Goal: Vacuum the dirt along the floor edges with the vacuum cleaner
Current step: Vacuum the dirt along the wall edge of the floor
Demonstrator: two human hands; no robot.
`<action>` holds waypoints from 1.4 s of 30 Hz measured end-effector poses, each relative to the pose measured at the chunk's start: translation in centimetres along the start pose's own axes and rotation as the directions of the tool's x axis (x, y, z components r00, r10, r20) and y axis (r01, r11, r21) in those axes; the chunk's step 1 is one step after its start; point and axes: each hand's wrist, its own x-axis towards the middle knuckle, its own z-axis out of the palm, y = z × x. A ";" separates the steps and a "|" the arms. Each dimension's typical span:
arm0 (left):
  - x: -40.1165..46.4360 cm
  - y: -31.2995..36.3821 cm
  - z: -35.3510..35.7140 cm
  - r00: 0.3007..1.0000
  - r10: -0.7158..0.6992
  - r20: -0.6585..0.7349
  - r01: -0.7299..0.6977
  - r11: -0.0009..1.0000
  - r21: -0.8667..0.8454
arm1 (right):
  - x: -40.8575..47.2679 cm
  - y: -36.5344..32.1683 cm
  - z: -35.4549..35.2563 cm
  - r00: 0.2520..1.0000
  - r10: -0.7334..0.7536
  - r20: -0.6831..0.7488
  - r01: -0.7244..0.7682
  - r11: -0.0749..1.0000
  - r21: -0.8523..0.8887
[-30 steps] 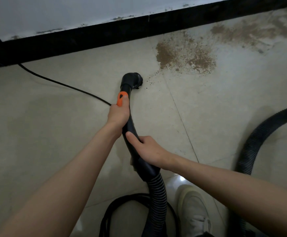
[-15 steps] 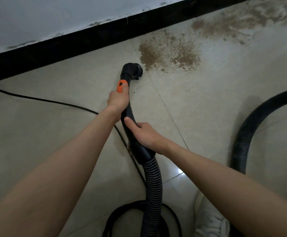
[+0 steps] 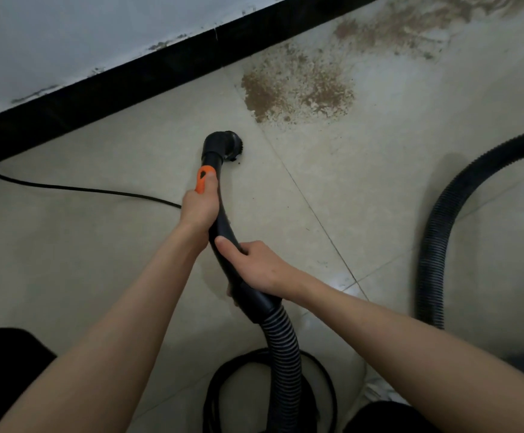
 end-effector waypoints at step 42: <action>-10.8 -7.2 2.7 0.851 0.159 0.500 -0.405 0.805 0.434 | -2.0 4.3 -5.2 0.886 0.340 -0.314 -0.052 0.748 0.662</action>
